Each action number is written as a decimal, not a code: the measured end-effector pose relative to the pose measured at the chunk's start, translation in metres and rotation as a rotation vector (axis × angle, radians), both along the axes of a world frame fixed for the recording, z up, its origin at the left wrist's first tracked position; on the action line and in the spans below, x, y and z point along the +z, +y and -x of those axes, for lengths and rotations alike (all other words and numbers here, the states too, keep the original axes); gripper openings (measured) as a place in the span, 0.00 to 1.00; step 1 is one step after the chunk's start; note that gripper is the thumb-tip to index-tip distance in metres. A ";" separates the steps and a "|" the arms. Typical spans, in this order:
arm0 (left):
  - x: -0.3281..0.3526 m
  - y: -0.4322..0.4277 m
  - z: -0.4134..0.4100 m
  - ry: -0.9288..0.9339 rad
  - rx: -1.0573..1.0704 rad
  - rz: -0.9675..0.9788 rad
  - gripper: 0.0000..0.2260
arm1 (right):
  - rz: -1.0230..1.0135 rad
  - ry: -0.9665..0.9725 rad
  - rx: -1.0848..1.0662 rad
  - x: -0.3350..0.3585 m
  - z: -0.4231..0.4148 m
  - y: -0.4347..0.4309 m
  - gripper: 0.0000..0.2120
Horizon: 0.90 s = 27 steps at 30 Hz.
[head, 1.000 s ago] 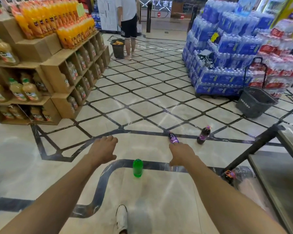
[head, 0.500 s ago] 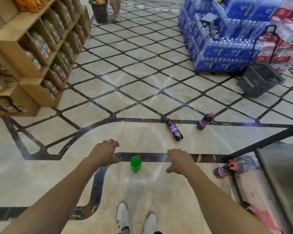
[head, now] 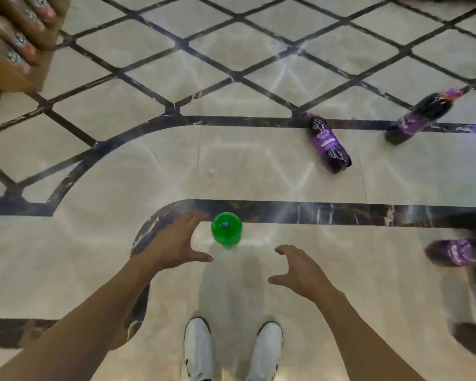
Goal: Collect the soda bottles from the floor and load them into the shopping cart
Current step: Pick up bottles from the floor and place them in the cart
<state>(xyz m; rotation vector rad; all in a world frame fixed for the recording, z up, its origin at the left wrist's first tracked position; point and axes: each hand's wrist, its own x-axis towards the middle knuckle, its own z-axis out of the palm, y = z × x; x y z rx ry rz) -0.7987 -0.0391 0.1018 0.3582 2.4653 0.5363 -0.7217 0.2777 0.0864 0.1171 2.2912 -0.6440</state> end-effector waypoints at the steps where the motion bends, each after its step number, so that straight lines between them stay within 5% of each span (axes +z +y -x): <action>1: -0.036 0.003 0.005 -0.009 0.013 -0.022 0.47 | 0.029 0.012 -0.031 -0.038 0.001 0.000 0.41; 7: -0.196 0.023 0.032 0.022 0.041 -0.334 0.50 | 0.136 0.123 -0.162 -0.226 0.008 0.000 0.41; 13: -0.230 0.020 0.039 0.177 0.076 -0.520 0.47 | 0.332 0.260 -0.234 -0.329 0.037 -0.033 0.47; 18: -0.221 0.018 0.035 0.170 0.142 -0.504 0.46 | 0.590 0.324 -0.356 -0.341 0.061 -0.082 0.48; 27: -0.148 0.030 0.025 0.111 0.402 -0.601 0.43 | 0.607 0.300 -0.401 -0.254 0.049 -0.094 0.46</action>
